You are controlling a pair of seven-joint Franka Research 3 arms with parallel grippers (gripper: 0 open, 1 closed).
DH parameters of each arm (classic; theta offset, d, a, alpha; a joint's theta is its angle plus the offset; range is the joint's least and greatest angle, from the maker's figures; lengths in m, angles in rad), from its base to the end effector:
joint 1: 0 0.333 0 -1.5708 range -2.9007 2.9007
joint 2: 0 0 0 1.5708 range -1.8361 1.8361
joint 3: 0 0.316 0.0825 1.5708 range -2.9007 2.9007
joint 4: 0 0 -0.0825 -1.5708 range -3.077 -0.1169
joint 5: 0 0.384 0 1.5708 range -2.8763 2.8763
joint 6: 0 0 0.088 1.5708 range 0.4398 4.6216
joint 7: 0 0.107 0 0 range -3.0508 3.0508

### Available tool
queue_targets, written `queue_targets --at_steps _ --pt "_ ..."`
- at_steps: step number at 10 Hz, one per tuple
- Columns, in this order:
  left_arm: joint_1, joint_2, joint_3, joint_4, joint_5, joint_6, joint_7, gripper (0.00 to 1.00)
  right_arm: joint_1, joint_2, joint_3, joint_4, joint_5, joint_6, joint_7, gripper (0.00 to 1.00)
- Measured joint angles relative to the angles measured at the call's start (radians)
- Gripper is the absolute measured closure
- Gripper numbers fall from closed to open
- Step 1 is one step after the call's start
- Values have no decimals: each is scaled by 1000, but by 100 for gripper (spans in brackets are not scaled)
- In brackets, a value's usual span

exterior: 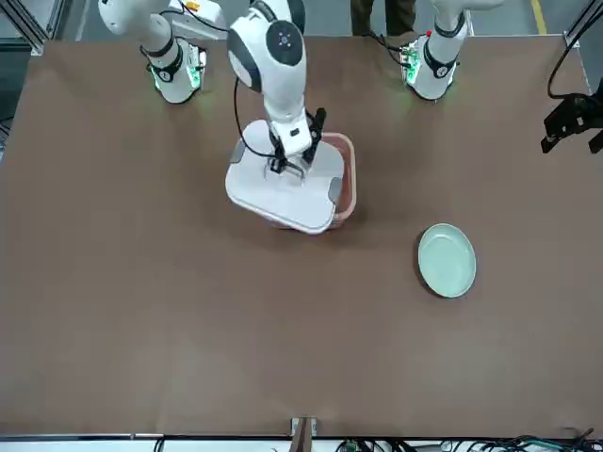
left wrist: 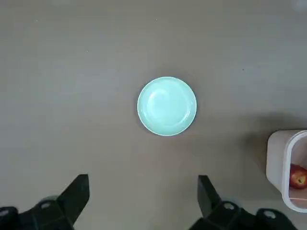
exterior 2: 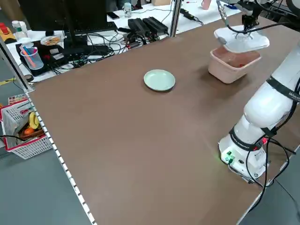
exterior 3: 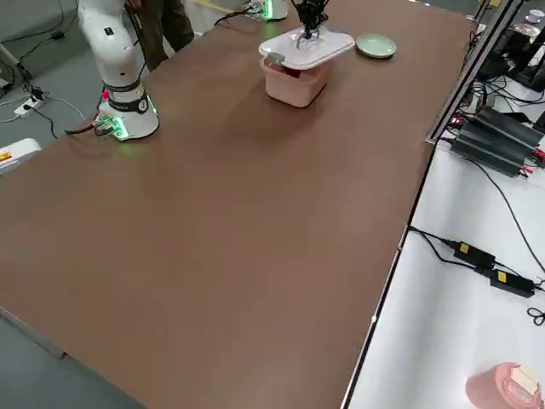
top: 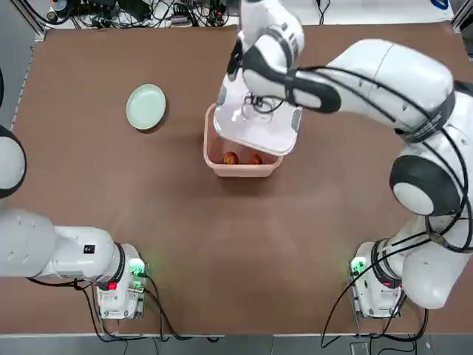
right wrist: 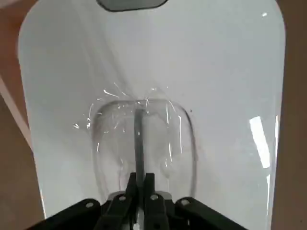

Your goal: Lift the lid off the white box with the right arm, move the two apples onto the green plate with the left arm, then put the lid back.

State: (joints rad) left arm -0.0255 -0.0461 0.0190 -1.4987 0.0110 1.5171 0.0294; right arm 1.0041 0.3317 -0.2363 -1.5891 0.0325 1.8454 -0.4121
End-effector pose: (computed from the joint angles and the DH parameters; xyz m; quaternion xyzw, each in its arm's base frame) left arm 0.5342 -0.0020 0.6786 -0.9993 0.0175 -0.0322 0.0054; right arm 0.4534 0.4641 0.4425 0.8303 0.5559 -0.0285 0.0283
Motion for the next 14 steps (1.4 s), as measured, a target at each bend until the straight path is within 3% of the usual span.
queue_targets --at_steps 3,7,10,14 --pt "0 -1 -1 5 0 -13 0 0 -137 -37 -5 3 0 -41 -1 93" --pt "-6 -13 -35 30 -2 -17 4 0 -391 -49 -6 3 62 -55 -98 93" --pt "-9 -57 -140 37 -44 -61 -33 1 -521 -48 -5 -1 163 -85 -148 93" --pt "-14 -63 -359 36 -99 -58 -288 1 -553 -48 -1 -5 219 -132 -151 93"
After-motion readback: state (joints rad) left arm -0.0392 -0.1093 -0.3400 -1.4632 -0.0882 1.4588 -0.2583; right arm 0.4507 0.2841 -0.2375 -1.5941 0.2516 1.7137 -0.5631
